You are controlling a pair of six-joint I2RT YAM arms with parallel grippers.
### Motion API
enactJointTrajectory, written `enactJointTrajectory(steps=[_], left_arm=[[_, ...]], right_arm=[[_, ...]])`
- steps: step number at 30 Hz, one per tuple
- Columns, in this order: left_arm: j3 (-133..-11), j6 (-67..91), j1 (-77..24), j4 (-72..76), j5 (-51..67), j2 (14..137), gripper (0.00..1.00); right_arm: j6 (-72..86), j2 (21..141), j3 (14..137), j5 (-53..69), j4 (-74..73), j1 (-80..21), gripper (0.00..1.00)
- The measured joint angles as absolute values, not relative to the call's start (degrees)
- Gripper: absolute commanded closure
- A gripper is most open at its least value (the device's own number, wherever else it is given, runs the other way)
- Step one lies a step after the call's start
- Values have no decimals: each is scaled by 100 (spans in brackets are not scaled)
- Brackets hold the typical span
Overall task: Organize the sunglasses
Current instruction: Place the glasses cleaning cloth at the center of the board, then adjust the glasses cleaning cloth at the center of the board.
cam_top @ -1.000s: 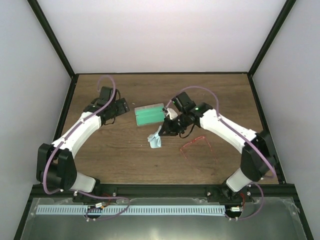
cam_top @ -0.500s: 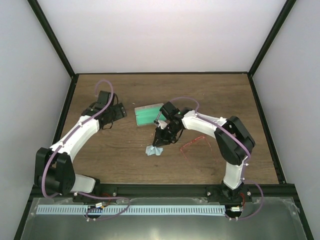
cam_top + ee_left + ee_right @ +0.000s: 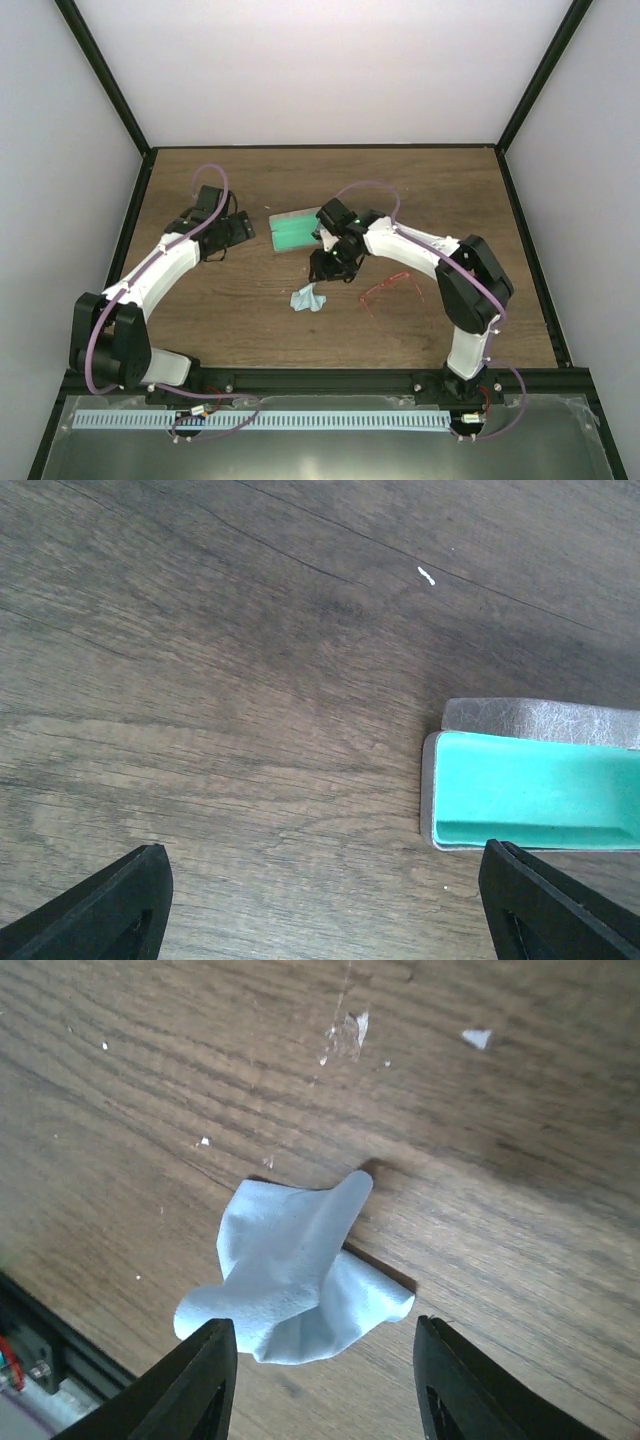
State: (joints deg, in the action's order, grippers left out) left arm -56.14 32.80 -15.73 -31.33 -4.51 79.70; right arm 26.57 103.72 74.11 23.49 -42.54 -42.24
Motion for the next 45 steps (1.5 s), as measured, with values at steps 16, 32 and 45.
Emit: enactJointTrajectory(steps=[16, 32, 45], left_arm=[[-5616, 3485, -1557, -3494, -838, 8165, 14], [-5472, 3601, -1503, -3680, -1002, 8180, 14], [-5463, 3597, -1498, -3680, -1000, 8178, 14]], right_arm=[[2657, 11056, 9472, -215, -5802, -5951, 54], [2528, 11686, 9821, -1170, -6416, -6313, 63], [2425, 11942, 9832, -1319, -6414, -6316, 82]])
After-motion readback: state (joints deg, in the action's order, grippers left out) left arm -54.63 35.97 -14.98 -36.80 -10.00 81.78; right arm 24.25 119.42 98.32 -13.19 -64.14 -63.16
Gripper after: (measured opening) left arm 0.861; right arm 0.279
